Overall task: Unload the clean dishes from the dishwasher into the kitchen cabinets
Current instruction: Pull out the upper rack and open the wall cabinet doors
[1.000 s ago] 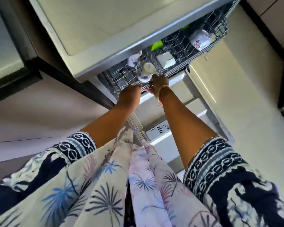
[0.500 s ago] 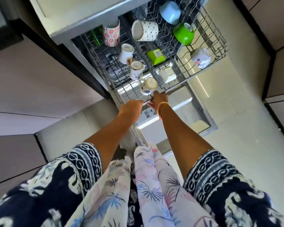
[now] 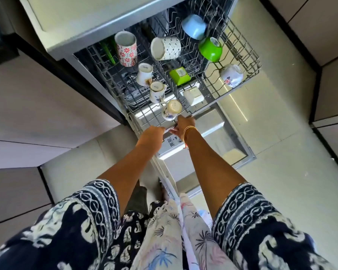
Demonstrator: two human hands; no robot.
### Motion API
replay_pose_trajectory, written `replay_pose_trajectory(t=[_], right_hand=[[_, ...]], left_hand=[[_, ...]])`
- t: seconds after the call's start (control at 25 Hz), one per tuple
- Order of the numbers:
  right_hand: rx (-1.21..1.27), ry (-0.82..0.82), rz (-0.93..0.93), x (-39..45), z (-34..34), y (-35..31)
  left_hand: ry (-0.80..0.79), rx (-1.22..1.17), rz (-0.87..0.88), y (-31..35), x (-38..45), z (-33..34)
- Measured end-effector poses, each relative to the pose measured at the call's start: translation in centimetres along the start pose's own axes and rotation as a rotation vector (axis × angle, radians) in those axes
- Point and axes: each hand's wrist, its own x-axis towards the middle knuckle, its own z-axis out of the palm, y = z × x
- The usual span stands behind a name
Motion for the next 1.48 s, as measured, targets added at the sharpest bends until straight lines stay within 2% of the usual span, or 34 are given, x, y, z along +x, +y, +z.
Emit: replay_pose_trajectory(t=[0.12, 0.28, 0.44, 0.52, 0.64, 0.84, 0.96, 1.16, 1.4, 1.48], right_hand=[[-0.063, -0.016, 0.014, -0.6, -0.1, 0.0], [-0.408, 0.026, -0.077, -2.5, -0.5, -1.3], [-0.747, 0.325, -0.267, -4.3, -1.3, -3.3], [-0.990, 0.372, -0.400, -6.0, -1.5, -4.2], [-1.222, 0.339, -0.601, -8.9, -0.9, -6.2], [-1.362, 0.292, -0.814, -14.5, 1.9, -9.8], [-1.417, 0.205, -1.016, -18.5, 5.2, -11.9], [-1.437, 0.072, -1.332, -24.1, 13.9, -12.7], [-1.462, -0.191, -1.594, -31.6, 28.8, -7.5], [-1.461, -0.237, -1.648, -33.7, 32.7, -6.2]], left_hand=[[-0.033, -0.003, -0.003, 0.1, 0.0, -0.1], [-0.112, -0.027, -0.018, 0.6, -0.4, -0.8], [-0.101, -0.056, 0.052, 0.7, -0.9, -2.6], [-0.049, -0.033, 0.094, 0.7, -1.2, -4.7], [0.071, 0.024, 0.120, 0.6, -2.2, -9.2], [0.243, 0.074, 0.123, 0.3, -5.1, -16.4], [0.328, 0.071, 0.079, -2.0, -7.2, -20.4], [0.477, 0.071, -0.082, -9.0, -12.1, -25.3], [0.681, 0.002, -0.437, -24.1, -20.7, -28.1], [0.711, -0.019, -0.501, -27.8, -23.4, -28.8]])
